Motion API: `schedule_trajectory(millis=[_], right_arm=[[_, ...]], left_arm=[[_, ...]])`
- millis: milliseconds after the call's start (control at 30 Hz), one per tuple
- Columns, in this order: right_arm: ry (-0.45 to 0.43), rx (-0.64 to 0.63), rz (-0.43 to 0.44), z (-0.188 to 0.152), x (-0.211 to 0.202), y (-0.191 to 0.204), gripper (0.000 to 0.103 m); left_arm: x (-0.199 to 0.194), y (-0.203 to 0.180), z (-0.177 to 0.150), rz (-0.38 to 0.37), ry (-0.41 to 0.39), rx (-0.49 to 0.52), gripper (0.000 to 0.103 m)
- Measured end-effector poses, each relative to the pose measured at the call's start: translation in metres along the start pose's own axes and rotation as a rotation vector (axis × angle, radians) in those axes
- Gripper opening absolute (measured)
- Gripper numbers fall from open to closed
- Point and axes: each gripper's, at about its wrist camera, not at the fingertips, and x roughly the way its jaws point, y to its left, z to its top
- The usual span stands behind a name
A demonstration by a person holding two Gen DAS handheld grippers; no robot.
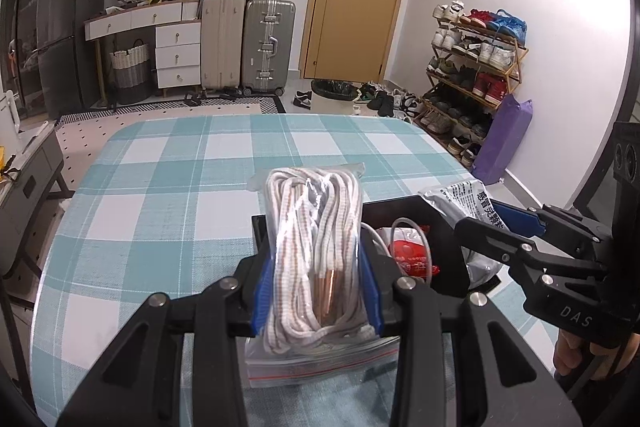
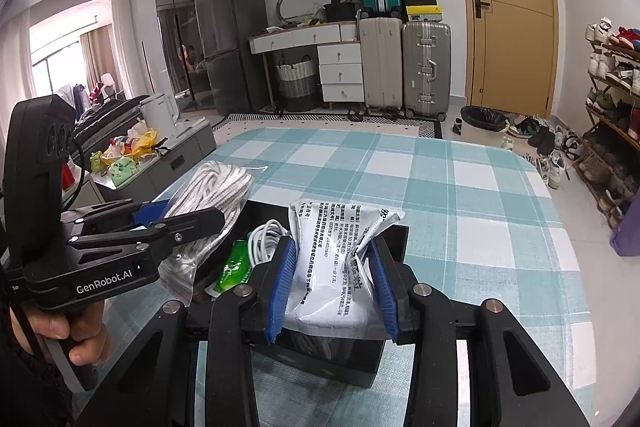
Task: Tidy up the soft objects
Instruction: 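Carry the white packet and bagged rope over the black box with both grippers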
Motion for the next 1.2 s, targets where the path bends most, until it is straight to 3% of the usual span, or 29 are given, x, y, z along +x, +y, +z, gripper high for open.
schedule_trajectory(millis=[1200], right_arm=[[0.082,-0.027,-0.036,-0.010,0.050,-0.011,0.038]], left_arm=[[0.033,-0.012,-0.003,0.001,0.037,0.055,0.037]])
